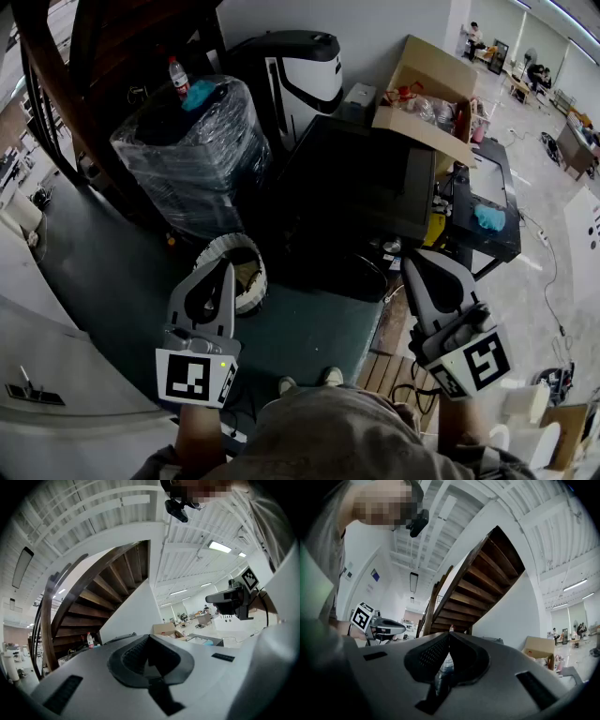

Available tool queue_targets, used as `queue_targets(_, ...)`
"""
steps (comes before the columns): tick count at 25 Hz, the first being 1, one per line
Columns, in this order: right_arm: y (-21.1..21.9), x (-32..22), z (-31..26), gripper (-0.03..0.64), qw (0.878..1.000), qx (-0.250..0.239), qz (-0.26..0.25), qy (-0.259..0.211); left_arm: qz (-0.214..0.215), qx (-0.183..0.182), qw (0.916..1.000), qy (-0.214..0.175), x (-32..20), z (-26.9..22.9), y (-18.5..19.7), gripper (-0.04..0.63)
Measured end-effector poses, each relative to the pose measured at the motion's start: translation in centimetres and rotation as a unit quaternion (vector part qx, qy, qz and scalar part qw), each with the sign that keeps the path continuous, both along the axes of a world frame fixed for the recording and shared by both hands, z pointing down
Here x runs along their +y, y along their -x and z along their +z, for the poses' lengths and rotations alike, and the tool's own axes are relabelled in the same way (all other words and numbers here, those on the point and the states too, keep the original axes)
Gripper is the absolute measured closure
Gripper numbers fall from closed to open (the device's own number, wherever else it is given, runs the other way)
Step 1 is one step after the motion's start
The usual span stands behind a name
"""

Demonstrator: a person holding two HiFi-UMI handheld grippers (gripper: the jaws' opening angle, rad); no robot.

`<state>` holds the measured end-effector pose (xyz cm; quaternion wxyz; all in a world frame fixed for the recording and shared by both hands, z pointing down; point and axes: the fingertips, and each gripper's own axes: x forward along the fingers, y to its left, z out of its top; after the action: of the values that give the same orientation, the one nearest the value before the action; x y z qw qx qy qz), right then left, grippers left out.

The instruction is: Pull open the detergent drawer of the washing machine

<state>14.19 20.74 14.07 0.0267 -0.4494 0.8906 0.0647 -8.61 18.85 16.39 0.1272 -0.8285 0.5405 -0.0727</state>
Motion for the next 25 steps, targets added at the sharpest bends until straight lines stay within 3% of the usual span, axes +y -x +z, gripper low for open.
queue_targets(21,-2.8,-1.3,2.0,0.586,0.999,0.012,-0.026,0.019,-0.016,0.016,0.9997,0.001,-0.5,0.5,-3.2,0.577)
queue_targets(22,-2.9,-1.3,2.0,0.586,0.999,0.009,-0.029,0.02,-0.016,0.019,0.9997,0.0,-0.6,0.5,-3.5,0.516)
queue_targets(23,-2.9,-1.3,1.9,0.586,0.999,0.004,-0.035,0.021,-0.016,0.023,0.9996,0.002,-0.7,0.6,-3.7,0.383)
queue_targets(24,-2.9,-1.3,1.8,0.586,0.999,-0.005,-0.041,0.02,-0.016,0.027,0.9995,0.004,-0.8,0.6,-3.9,0.307)
queue_targets(25,-2.9,-1.4,1.6,0.586,0.999,-0.012,-0.047,0.02,-0.017,0.031,0.9994,0.004,-0.9,0.5,-4.1,0.282)
